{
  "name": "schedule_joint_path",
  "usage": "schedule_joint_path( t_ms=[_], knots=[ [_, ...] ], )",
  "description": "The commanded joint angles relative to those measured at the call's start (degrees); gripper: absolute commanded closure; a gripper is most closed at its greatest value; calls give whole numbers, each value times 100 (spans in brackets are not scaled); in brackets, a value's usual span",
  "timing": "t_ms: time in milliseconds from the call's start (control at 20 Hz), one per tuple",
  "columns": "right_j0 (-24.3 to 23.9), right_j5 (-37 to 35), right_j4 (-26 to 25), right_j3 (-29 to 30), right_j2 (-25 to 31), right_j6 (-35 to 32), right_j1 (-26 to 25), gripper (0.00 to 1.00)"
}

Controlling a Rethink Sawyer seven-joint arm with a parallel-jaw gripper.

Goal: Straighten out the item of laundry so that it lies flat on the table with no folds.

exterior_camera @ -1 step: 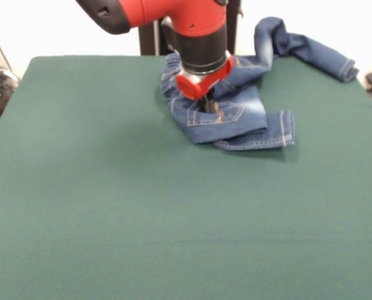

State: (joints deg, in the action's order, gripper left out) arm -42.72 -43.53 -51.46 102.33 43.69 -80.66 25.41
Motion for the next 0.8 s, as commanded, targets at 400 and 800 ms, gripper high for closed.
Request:
schedule_joint_path(
  t_ms=[400, 800],
  knots=[
    [122, -470, 5, -1237, 603, 2234, 31, 100],
    [84, -362, 54, -895, 534, 1877, 213, 100]
  ],
)
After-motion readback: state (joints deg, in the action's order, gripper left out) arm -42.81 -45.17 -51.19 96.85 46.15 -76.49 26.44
